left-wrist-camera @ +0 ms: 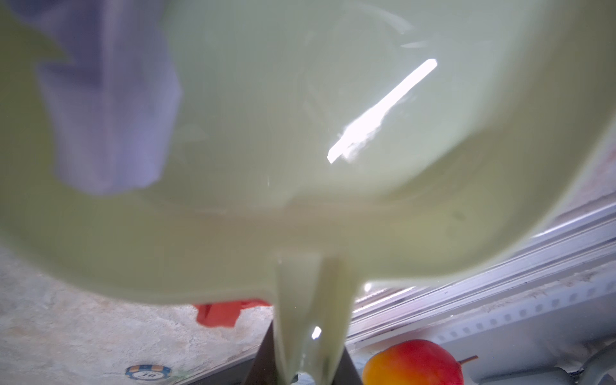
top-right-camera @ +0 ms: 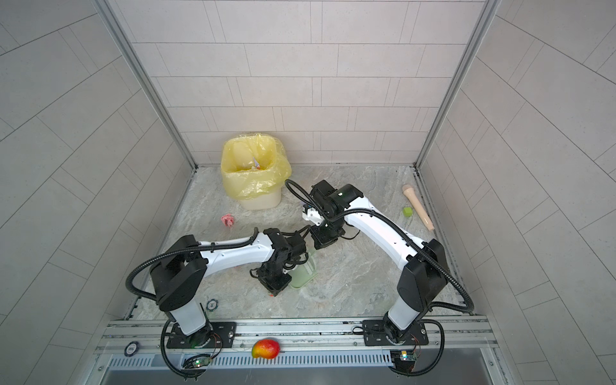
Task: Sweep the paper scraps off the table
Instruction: 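Sweep the purple scrap into the dustpan with the right gripper's brush, then lift the dustpan toward the yellow bin while the right gripper draws back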
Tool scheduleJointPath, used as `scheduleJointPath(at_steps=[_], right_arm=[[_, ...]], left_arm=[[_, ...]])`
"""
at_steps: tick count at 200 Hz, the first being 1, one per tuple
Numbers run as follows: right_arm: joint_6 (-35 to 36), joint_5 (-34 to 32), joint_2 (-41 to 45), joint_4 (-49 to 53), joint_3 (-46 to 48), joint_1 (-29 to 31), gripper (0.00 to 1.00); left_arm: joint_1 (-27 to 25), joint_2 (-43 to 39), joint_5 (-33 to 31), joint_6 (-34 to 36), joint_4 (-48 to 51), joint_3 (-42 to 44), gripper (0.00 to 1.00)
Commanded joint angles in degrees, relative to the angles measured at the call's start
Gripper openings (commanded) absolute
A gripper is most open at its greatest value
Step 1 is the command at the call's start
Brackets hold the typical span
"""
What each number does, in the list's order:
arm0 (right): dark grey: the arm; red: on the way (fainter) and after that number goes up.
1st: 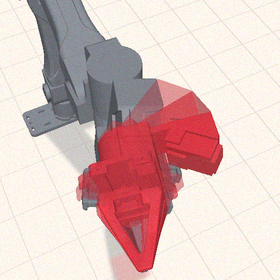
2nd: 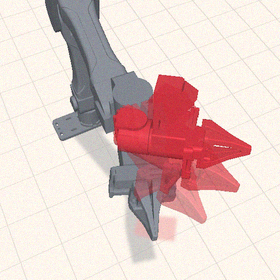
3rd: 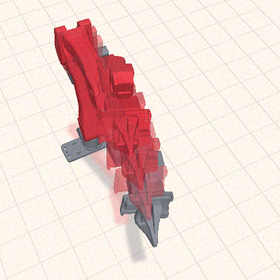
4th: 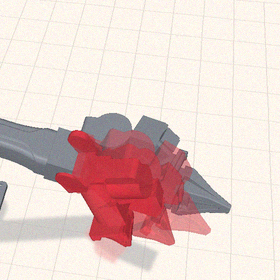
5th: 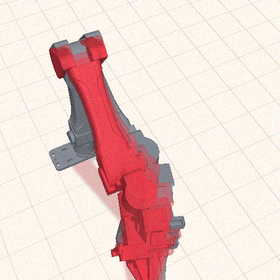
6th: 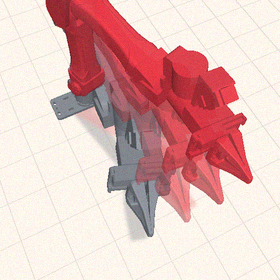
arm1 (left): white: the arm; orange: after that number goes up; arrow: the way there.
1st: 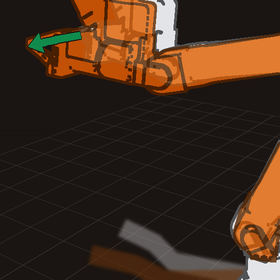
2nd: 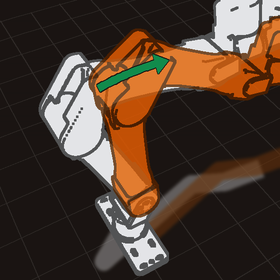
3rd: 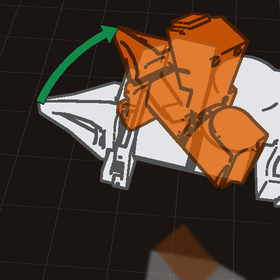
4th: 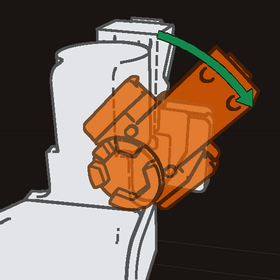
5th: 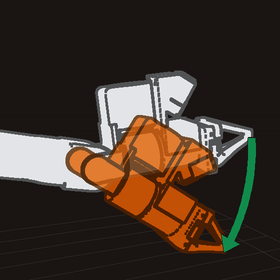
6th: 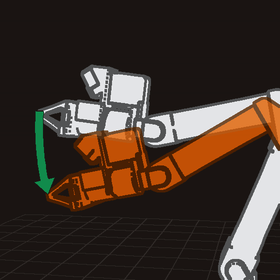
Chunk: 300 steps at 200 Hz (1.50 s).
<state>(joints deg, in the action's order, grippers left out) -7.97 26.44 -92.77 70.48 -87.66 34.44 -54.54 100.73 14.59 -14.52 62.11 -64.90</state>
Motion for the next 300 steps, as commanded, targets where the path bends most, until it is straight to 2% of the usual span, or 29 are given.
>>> scheduleJointPath(at_steps=[1, 58, 125, 171, 207, 300], right_arm=[[0.4, -4.3, 2.1, 2.3, -0.9, -0.9, 0.00], [-0.4, -9.0, 3.9, 1.0, -1.0, -4.0, 0.00], [-0.8, -8.7, 9.6, -1.4, 2.8, -11.7, 0.00], [-0.8, -6.3, 12.6, -3.3, 5.9, -16.7, 0.00], [-0.6, -4.6, 13.1, -4.1, 6.9, -18.3, 0.00], [1.2, -2.5, 13.3, -4.1, 6.8, -20.3, 0.00]], left_arm=[[0.0, 0.2, -0.3, -0.4, 0.6, 0.8, 0.00], [0.1, -3.9, -4.4, -1.9, -0.5, 0.1, 0.00], [0.0, -10.1, -10.1, -2.3, -2.3, -2.3, 0.00], [0.1, -16.8, -16.5, -3.0, -3.7, -4.8, 0.00], [1.4, -18.2, -21.9, -2.7, 1.0, -11.5, 0.00], [11.4, -12.7, -24.4, 1.1, 18.3, -36.1, 0.00]])
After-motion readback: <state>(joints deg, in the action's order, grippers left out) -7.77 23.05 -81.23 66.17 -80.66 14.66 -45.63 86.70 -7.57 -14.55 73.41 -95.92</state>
